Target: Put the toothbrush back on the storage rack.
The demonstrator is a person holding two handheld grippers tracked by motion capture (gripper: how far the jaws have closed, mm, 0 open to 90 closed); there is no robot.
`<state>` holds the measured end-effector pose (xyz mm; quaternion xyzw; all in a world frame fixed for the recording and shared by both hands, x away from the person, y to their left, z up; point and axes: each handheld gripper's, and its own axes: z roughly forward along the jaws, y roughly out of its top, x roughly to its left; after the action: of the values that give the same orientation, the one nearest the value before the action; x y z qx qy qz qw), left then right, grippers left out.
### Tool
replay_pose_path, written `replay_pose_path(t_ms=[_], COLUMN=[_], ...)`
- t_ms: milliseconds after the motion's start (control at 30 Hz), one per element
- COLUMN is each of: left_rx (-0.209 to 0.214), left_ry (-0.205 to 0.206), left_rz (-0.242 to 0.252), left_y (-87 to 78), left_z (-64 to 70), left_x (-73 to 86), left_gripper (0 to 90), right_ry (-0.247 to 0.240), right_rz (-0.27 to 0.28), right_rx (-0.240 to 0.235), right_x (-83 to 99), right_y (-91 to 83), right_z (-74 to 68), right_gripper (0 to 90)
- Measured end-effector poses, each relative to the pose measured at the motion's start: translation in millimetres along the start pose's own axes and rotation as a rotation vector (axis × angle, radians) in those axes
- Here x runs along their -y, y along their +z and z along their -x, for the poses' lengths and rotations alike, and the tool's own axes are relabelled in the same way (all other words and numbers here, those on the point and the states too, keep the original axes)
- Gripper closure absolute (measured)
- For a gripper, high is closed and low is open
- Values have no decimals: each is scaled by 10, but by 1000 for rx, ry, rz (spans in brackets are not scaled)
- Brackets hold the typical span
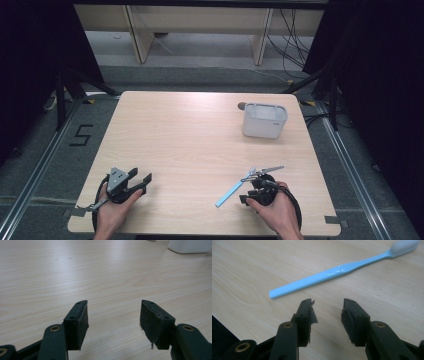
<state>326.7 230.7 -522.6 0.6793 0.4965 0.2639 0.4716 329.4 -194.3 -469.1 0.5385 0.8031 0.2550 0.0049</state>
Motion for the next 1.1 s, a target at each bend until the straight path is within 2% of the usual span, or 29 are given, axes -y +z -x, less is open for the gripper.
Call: replay_pose_path(t_ms=[67,133,200,233,267,300,333,367,400,433,467,533,567,600,633,667,700,767,800,833,867,900,933,967,1000,1033,1067,1100], left_rx=[2,2,3,3,3,3,3,4,5,6,7,7,10,13,13,14,12,8,8,10,17,17,16,16,16,13,16,16], left_ry=[2,3,4,4,4,5,5,5,8,9,12,14,13,13,13,13,11,13,14,13,13,14,15,16,16,17,15,15], left_rz=[2,2,1,1,1,1,1,3,2,2,3,1,5,5,6,7,10,3,3,7,12,11,11,11,10,7,12,13], left_y=[3,2,2,2,2,3,4,5,5,7,8,10,17,19,19,19,19,13,13,17,21,21,21,21,20,18,20,20], left_z=[3,4,4,4,5,5,5,7,7,9,10,11,16,16,16,15,15,16,18,18,17,18,18,18,19,19,18,18], left_x=[1,1,1,1,1,1,1,0,-1,-1,-2,-3,-2,-2,-1,-2,-1,-4,-4,-2,0,-1,-1,-1,-1,-2,0,0], left_gripper=[394,394,395,395,395,396,396,396,396,397,397,397,397,398,397,397,397,397,397,398,397,397,397,397,397,398,397,397], right_ry=[60,152,181,266,234,245,281,268,327,310,341,323,376,406,423,410,473,455,438,494,529,508,561,497,569,553,495,557], right_rz=[-8,-49,-59,-71,-83,-89,-99,-91,-122,-105,-119,-126,-144,-148,-154,-165,-177,-177,-180,-186,-221,-230,-232,-210,-236,-232,-218,-238], right_rx=[19,52,73,66,79,87,88,97,94,97,85,94,92,92,93,103,101,103,119,125,135,136,145,157,156,163,173,172], right_x=[-39,-99,-147,-183,-213,-238,-266,-285,-320,-336,-361,-382,-452,-477,-505,-525,-561,-568,-592,-613,-640,-642,-681,-680,-720,-730,-722,-754], right_y=[-1,5,9,19,24,36,52,67,66,83,84,95,122,128,138,153,170,183,237,249,253,265,281,297,305,326,349,358], right_z=[2,-18,-13,-74,-41,-42,-59,-43,-76,-55,-68,-43,-53,-72,-72,-42,-75,-53,-17,-50,-64,-47,-80,-39,-87,-81,-40,-79], right_gripper=[604,609,610,610,610,610,608,601,601,597,595,595,583,582,582,583,583,583,582,579,576,576,576,575,575,575,572,561])
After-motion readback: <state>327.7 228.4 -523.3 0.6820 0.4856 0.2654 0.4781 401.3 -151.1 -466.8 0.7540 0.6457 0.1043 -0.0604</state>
